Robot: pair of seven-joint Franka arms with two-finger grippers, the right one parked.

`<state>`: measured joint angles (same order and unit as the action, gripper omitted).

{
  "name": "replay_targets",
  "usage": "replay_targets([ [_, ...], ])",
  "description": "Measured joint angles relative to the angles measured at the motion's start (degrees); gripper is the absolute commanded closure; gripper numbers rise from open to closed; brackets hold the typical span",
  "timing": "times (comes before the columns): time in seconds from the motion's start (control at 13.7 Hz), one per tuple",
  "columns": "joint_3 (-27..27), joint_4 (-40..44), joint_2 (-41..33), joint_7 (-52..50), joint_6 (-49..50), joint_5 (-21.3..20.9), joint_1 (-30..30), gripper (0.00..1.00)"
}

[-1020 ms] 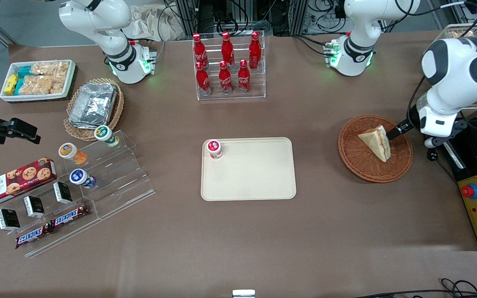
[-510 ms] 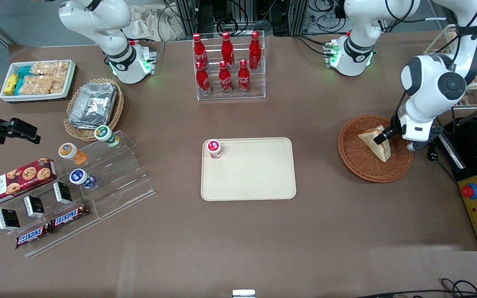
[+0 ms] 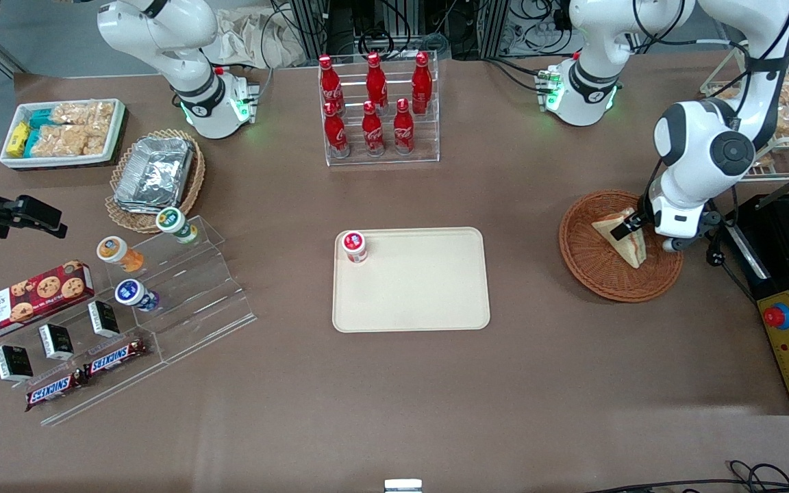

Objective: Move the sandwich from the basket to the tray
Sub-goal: 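Lower the open left gripper around the sandwich and close it, then lift the sandwich out of the basket with the left gripper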

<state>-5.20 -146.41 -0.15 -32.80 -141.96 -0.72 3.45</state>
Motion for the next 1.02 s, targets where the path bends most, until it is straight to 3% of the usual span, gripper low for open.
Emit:
replay_targets([
  [0.07,0.0,-0.3,0.6,0.0,-0.7,0.0,0.0,0.01],
  [0.15,0.0,-0.4,1.3,0.0,-1.1,0.0,0.0,0.2],
  [0.29,0.0,-0.4,2.2,0.0,-1.6,0.0,0.0,1.0],
  [0.87,0.1,-0.1,2.6,0.4,-2.0,-0.3,0.0,1.0],
  [1.02,0.4,0.7,2.2,0.8,-0.6,-2.9,0.1,1.0],
])
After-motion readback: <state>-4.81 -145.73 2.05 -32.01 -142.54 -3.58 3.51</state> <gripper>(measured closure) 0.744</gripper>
